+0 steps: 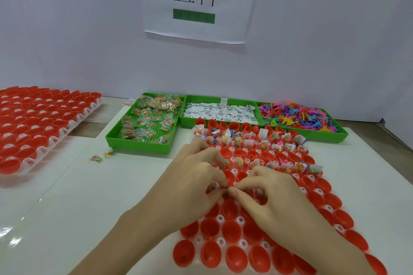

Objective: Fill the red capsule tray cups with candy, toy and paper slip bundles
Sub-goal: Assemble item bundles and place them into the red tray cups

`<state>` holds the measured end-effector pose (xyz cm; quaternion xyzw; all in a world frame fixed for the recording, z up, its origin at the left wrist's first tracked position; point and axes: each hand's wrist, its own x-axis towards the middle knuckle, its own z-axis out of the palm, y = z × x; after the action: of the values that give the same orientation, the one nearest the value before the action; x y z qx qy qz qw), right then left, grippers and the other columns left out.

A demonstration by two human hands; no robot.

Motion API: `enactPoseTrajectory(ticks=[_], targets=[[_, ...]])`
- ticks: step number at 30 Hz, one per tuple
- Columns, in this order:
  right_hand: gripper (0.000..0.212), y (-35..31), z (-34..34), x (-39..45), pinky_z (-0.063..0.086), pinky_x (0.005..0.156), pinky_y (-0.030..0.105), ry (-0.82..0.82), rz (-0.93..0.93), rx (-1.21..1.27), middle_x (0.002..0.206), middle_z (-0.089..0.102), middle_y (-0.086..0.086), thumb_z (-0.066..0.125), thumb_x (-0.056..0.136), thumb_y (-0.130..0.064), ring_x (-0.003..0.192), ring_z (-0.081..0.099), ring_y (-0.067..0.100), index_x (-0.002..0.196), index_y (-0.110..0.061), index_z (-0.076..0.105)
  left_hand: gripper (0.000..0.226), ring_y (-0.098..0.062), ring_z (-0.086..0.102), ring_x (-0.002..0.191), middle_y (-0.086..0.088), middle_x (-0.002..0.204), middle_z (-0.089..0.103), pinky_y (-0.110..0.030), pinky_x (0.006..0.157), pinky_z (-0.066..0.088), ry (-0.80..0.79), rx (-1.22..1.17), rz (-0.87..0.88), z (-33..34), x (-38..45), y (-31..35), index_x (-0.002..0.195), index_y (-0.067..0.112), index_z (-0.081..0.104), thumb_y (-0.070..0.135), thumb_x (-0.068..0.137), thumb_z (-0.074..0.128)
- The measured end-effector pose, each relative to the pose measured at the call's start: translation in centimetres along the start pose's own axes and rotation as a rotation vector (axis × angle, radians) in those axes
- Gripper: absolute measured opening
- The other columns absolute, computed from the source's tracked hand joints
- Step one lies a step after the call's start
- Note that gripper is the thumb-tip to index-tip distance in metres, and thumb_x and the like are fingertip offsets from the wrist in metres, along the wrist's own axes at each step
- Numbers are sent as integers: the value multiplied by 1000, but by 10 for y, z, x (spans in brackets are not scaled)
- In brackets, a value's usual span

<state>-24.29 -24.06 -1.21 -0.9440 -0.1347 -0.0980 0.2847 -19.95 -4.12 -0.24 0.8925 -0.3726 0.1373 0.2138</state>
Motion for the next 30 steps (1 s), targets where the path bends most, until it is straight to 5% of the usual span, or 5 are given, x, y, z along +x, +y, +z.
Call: enactPoseTrajectory(ticks=[5,9,14,21,30], targets=[[37,3,7,-1,35,67,17,-44,-2,-25,79,51,-11,51,95,-60,84,52,4,76,-36,71,18,-8,40,117,21,118,58,-34,104,35,-46,-52,-22,-4,-4,-6,102,35,79,34,95,62],[21,-1,0,-1,42,71,12,-31,0,83,86,58,-16,63,92,-53,88,58,2,72,-52,69,21,-7,45,112,22,111,64,-29,103,35,-47,-172,-73,-14,-1,-20,106,37,77,22,95,67],[6,-5,-4,1,41,71,11,2,17,70,85,64,-19,78,86,-35,84,60,3,81,-37,79,12,-2,50,103,26,96,69,-28,91,43,-53,-222,-116,-22,-1,-35,96,41,74,39,86,79],[11,-8,-7,0,42,71,10,57,6,66,77,64,-17,80,84,-33,80,62,5,75,-31,75,6,-2,47,89,25,83,68,-13,89,32,-52,-107,19,-13,2,-30,85,35,79,30,84,83],[17,1,-9,1,42,65,13,128,12,123,77,67,-15,68,93,-33,76,61,10,77,-32,72,19,-9,52,93,18,91,70,-22,82,34,-37,70,205,-10,2,-33,106,32,79,41,89,77]])
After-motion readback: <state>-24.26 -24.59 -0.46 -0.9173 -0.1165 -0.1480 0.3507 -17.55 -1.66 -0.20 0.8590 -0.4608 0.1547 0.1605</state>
